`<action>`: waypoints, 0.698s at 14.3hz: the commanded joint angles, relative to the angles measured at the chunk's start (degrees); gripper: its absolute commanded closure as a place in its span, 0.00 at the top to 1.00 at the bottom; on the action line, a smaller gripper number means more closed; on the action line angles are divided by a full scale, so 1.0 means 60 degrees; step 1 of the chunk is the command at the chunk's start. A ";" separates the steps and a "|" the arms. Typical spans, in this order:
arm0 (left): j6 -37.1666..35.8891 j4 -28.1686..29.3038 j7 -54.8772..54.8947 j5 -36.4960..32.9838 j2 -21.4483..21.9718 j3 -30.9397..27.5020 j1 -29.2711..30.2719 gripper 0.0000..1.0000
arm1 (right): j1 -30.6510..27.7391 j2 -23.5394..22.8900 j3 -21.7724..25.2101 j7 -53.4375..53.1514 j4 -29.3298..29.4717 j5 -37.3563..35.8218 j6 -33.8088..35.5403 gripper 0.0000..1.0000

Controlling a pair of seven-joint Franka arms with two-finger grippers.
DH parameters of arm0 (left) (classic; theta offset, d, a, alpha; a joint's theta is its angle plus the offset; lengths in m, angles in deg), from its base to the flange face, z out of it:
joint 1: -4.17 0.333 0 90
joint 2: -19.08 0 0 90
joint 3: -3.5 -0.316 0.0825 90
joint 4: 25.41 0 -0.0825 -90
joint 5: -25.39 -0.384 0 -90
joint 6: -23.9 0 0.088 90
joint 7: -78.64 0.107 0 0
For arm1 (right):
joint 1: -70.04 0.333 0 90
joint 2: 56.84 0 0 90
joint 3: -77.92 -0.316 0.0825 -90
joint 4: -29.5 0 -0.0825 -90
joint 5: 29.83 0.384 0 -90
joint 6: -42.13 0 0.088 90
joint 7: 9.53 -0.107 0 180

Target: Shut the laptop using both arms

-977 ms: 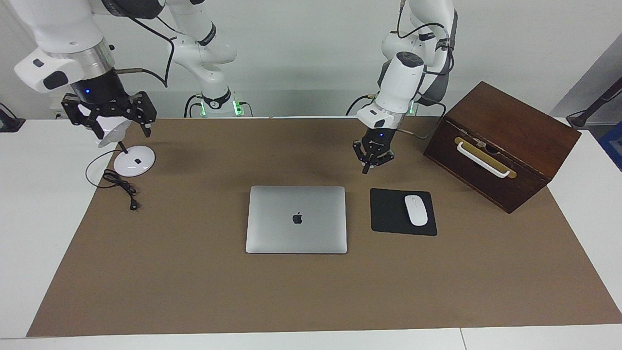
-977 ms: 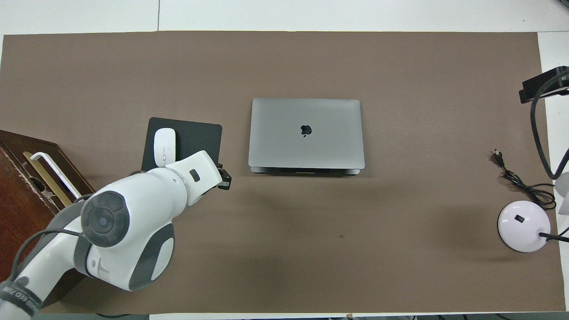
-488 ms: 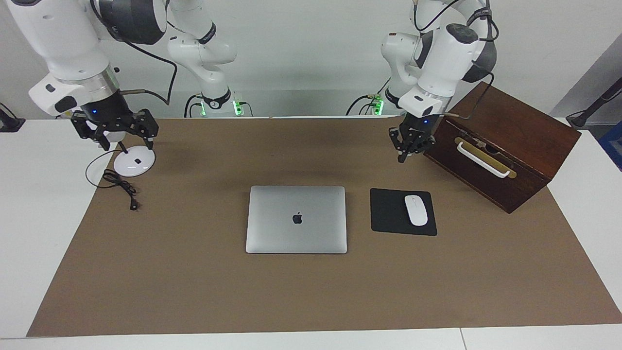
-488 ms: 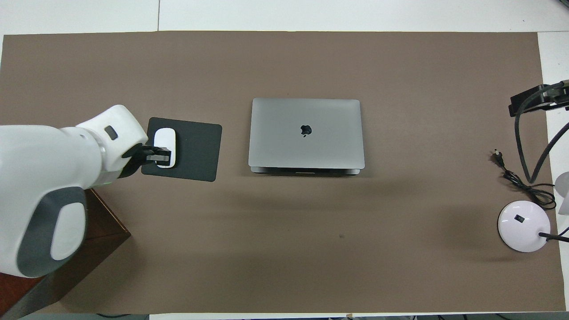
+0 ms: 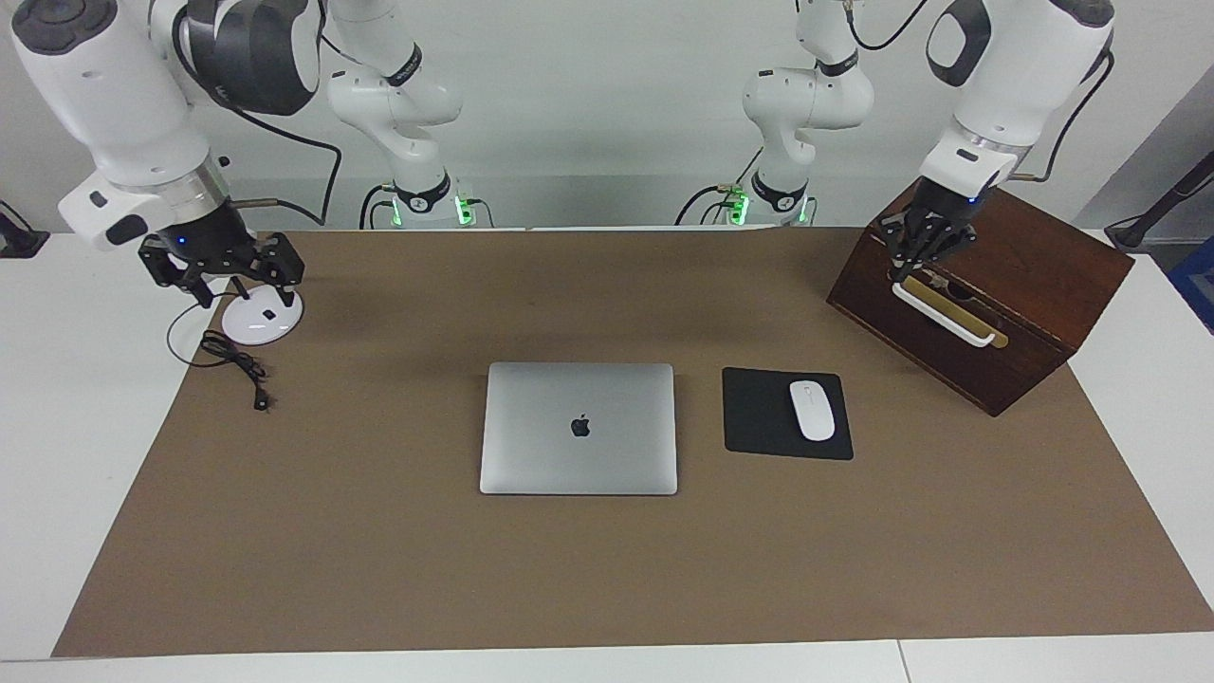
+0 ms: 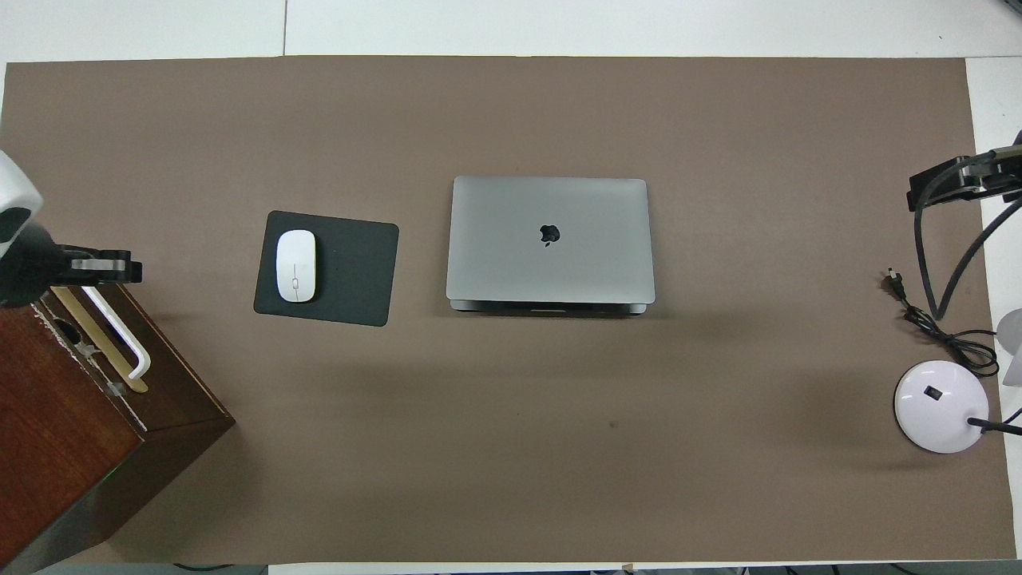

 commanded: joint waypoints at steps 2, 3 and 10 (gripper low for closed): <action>-0.1055 -0.1292 0.0061 -0.0392 -0.0632 0.0081 0.0319 0.21 | -0.0127 0.0161 -0.0106 -0.0163 -0.0036 0.0058 -0.0142 1.00; -0.1171 -0.1307 0.0061 -0.0435 -0.0633 0.0095 0.0464 0.74 | -0.0098 0.0351 -0.0120 -0.0192 -0.0094 0.0058 0.0019 1.00; -0.1640 -0.1483 0.0457 -0.0890 -0.0647 0.0081 0.0817 1.00 | 0.0005 0.1215 -0.0076 -0.0265 -0.0153 0.0175 0.1073 1.00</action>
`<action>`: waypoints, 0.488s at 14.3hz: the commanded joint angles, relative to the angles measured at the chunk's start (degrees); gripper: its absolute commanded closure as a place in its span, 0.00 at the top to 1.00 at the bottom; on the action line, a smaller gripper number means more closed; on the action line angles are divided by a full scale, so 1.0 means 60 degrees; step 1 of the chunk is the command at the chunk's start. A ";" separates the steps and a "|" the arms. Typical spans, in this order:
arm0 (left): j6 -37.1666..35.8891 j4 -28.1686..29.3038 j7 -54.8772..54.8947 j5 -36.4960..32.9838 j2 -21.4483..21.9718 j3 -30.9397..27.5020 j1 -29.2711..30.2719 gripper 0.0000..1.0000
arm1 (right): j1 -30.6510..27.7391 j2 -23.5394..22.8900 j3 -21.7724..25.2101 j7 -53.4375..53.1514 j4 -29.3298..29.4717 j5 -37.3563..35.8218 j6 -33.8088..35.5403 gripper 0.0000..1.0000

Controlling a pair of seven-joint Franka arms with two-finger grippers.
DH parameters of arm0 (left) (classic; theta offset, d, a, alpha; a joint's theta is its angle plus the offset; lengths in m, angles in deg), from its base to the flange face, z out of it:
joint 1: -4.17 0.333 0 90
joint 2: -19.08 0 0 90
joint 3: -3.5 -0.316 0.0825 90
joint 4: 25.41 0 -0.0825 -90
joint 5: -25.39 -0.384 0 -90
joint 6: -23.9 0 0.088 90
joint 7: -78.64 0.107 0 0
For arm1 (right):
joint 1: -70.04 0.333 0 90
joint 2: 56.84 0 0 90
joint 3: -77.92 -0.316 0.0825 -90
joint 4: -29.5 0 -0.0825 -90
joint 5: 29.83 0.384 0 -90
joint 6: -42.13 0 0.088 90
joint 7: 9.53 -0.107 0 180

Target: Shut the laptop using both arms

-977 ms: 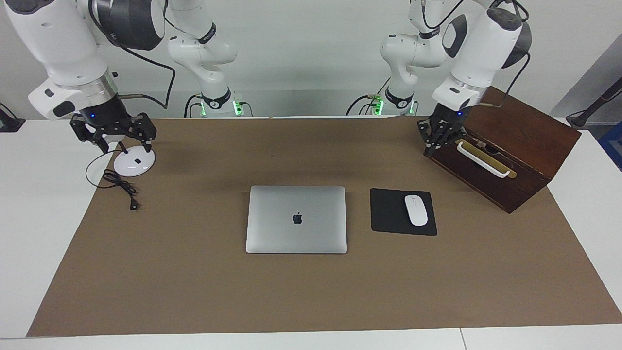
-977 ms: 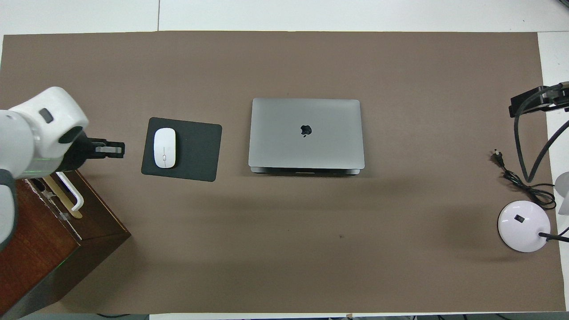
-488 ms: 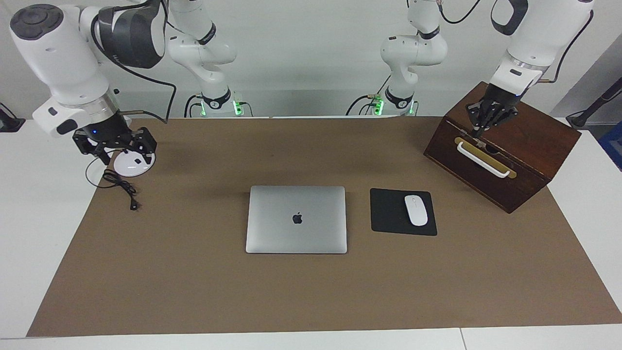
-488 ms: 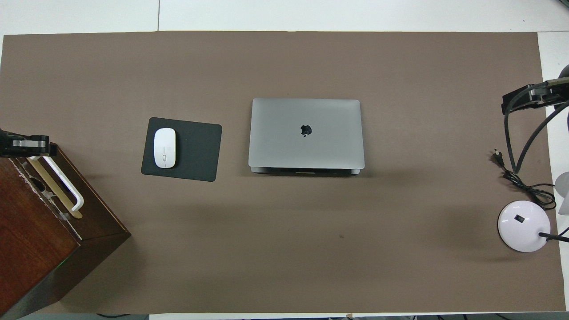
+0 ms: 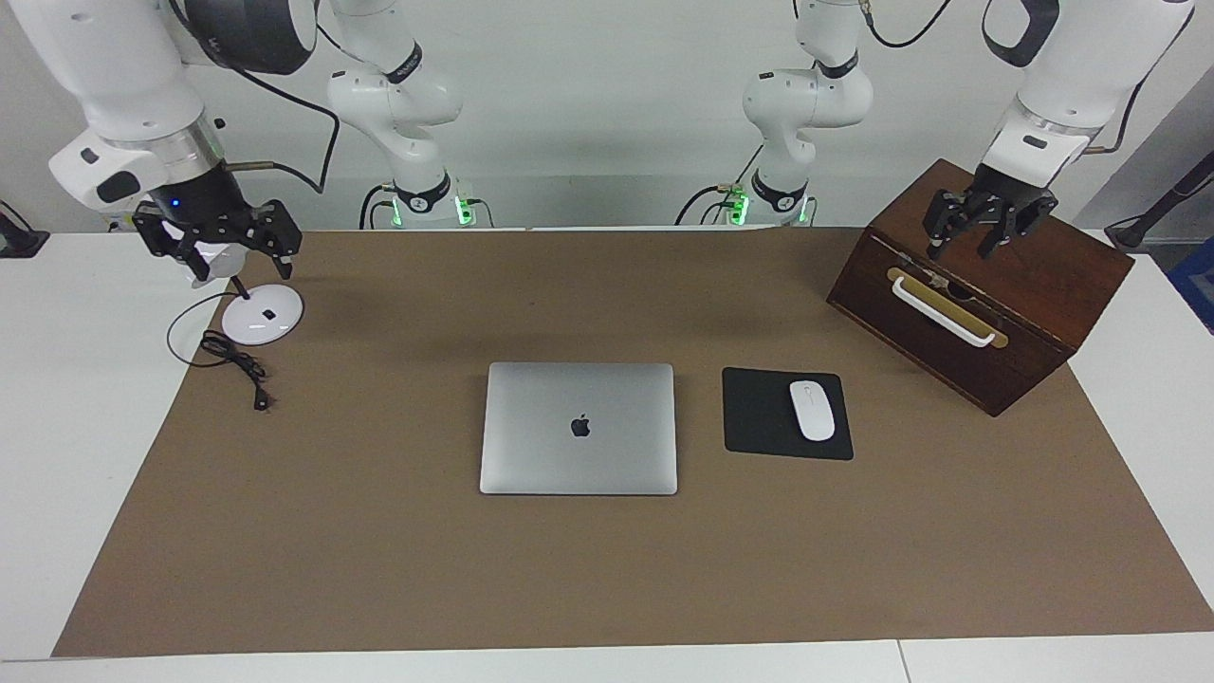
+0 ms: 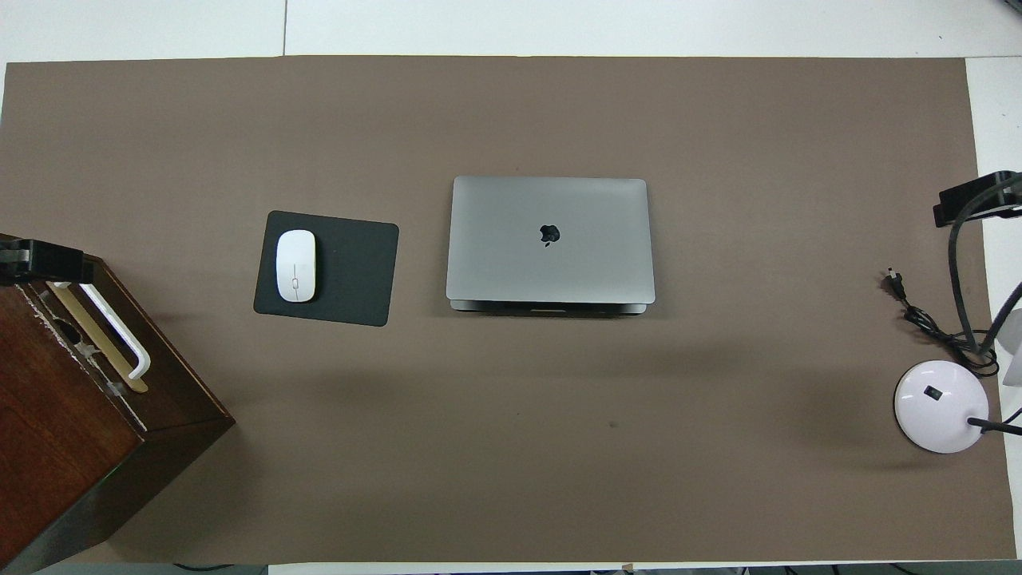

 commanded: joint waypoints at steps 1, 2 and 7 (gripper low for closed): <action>-0.0521 -0.0427 0.0167 -0.0160 -0.0177 0.0060 0.0203 1.00 | -0.0018 0.0453 -0.0060 -0.0282 -0.0195 0.0128 0.0354 1.00; -0.0739 -0.0573 0.0167 -0.0160 -0.0220 0.0046 0.0276 1.00 | -0.0003 0.0513 -0.0104 -0.0442 -0.0195 0.0128 0.0442 1.00; -0.1519 -0.1453 0.0167 -0.0219 -0.0675 0.0044 0.0320 1.00 | -0.0135 0.0981 -0.0133 -0.0444 -0.1055 0.0186 -0.0007 1.00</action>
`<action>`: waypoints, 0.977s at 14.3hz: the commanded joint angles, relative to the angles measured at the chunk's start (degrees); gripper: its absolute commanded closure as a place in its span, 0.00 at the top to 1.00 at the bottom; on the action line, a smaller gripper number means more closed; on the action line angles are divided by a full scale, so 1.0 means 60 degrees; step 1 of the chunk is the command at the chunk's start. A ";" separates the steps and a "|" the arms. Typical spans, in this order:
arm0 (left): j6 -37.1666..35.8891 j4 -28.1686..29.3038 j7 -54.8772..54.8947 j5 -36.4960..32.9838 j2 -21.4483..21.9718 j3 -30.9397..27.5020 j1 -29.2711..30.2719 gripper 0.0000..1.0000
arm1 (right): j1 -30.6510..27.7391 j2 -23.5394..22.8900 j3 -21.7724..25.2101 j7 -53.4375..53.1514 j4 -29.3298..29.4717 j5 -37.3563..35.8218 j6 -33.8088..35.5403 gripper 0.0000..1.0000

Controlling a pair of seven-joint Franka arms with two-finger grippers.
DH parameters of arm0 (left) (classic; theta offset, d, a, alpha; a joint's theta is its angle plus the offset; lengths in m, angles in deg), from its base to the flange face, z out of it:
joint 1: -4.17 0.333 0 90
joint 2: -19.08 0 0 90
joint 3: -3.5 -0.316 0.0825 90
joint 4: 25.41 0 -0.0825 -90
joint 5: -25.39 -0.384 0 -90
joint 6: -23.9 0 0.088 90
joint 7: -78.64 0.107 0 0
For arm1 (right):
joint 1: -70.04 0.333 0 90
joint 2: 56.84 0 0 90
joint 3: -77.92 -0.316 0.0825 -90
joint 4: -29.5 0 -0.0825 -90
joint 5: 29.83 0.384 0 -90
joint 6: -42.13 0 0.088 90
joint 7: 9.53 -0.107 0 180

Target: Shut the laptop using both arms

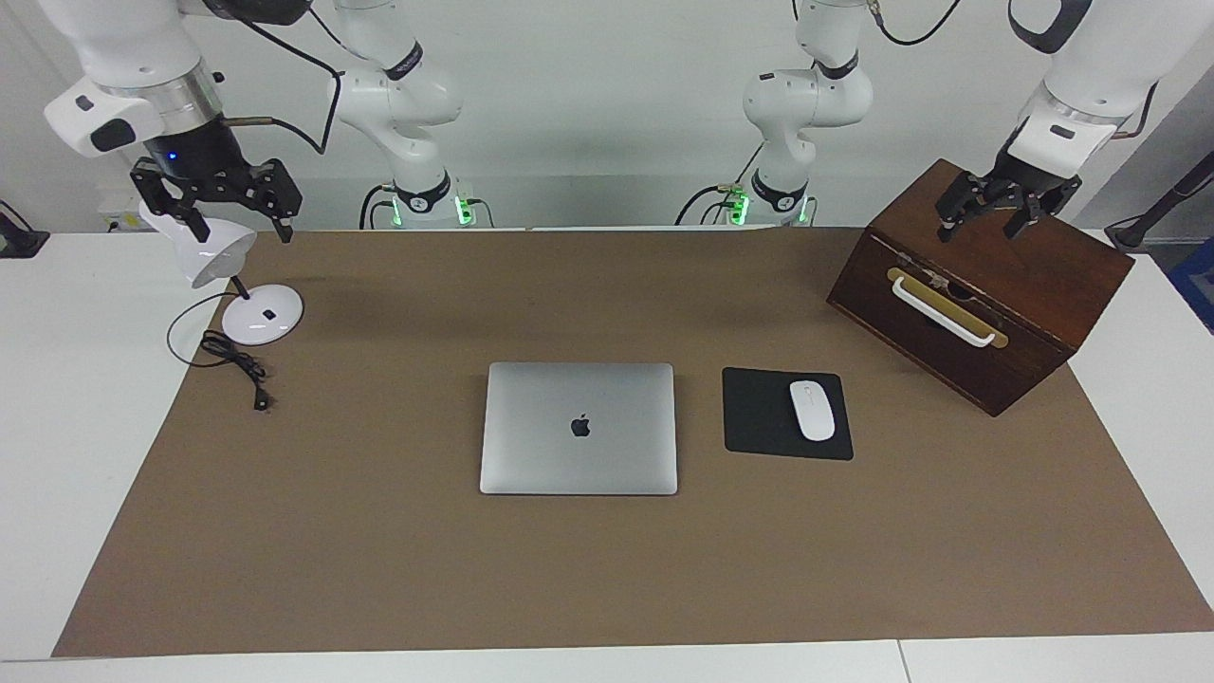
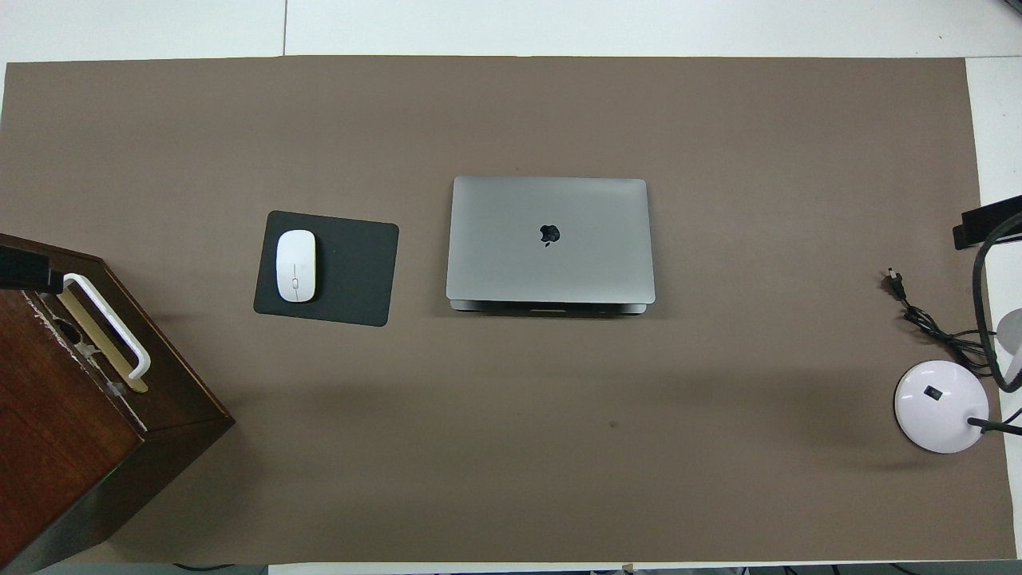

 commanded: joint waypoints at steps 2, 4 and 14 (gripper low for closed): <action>-0.0096 -0.0437 0.0129 -0.0113 -0.0345 0.0259 0.0032 1.00 | -0.0125 0.0658 0.0009 -0.0034 -0.1373 0.0176 -0.0864 1.00; 0.0080 -0.0276 0.0042 -0.0098 -0.0330 0.0391 -0.0012 1.00 | -0.0125 0.0673 0.0024 -0.0033 -0.1403 0.0162 -0.0880 1.00; 0.0154 -0.0099 -0.0603 -0.0024 -0.0301 0.0391 -0.0086 1.00 | -0.0125 0.0614 0.0009 -0.0487 -0.1302 0.0513 0.1228 1.00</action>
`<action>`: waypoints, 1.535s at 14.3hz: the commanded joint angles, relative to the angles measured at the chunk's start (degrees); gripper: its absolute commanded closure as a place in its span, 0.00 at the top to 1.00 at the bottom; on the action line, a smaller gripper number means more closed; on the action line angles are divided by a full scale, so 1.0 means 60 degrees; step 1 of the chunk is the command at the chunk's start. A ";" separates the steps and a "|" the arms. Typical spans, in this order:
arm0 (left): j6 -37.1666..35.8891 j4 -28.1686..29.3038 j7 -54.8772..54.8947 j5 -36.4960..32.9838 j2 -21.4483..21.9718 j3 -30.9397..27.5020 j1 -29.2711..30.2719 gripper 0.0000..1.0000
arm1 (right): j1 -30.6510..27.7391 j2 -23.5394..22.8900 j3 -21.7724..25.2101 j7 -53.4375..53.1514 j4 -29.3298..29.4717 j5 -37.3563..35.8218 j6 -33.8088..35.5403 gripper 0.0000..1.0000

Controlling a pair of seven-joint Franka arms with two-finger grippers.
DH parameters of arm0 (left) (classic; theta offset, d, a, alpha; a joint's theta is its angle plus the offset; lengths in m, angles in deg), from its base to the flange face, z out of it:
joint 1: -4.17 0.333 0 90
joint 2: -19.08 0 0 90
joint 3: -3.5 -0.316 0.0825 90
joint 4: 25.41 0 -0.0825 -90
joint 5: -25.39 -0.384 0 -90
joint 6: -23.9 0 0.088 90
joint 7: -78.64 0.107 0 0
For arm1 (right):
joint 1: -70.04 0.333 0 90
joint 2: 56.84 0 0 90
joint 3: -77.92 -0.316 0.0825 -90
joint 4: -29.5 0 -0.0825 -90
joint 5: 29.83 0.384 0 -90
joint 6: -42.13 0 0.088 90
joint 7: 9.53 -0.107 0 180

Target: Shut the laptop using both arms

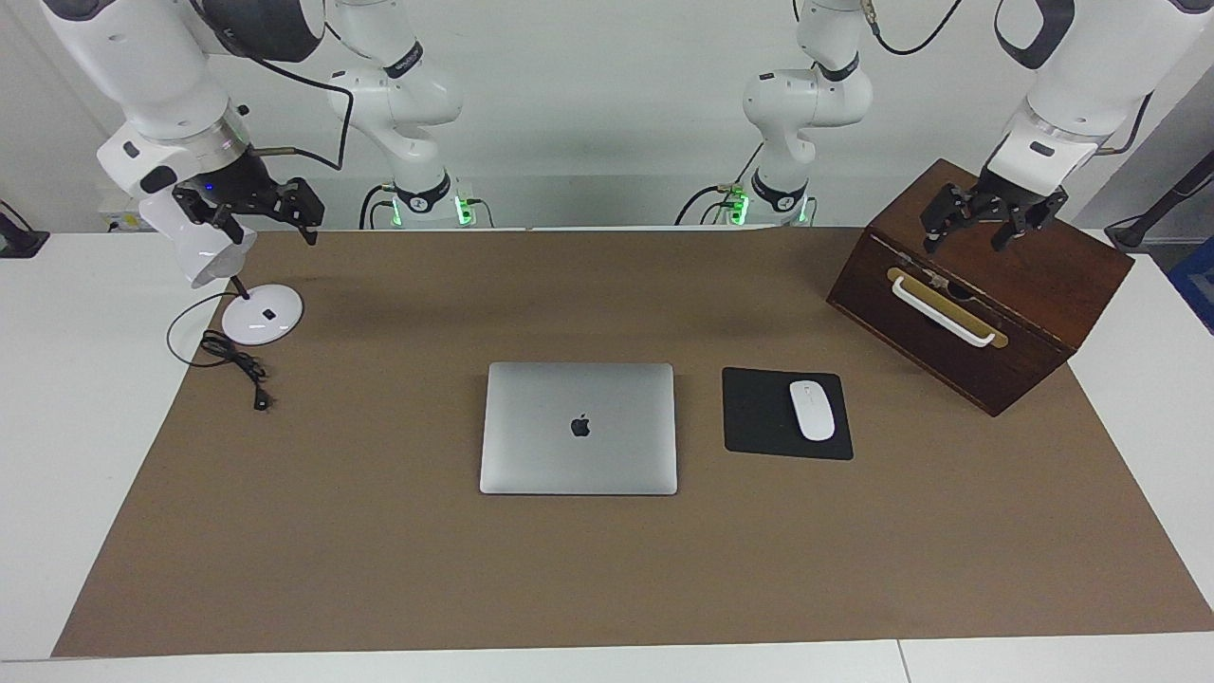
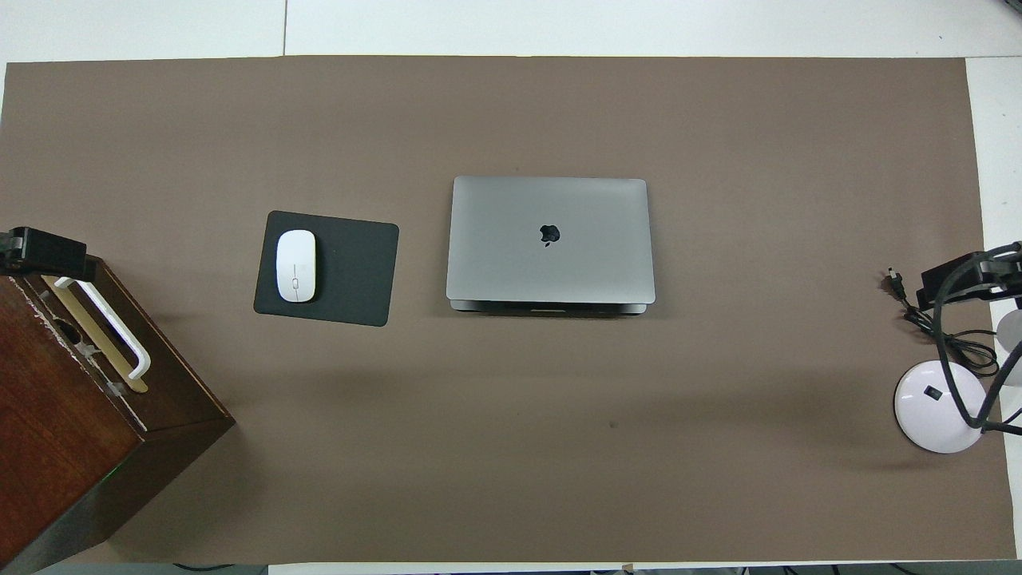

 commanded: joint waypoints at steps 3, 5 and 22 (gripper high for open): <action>0.0028 0.0034 -0.0260 -0.0042 0.0057 -0.0014 -0.0040 1.00 | -0.0122 0.0193 -0.0107 -0.0118 0.0537 0.0280 0.0493 1.00; 0.0013 0.0049 -0.0245 -0.0043 0.0071 0.0001 -0.0025 1.00 | -0.0108 0.0223 -0.0136 -0.0133 0.0582 0.0280 0.0523 1.00; -0.0031 0.0063 -0.0231 -0.0028 0.0101 -0.0029 -0.0025 1.00 | -0.0108 0.0164 -0.0166 -0.0308 -0.0106 0.0266 -0.0574 1.00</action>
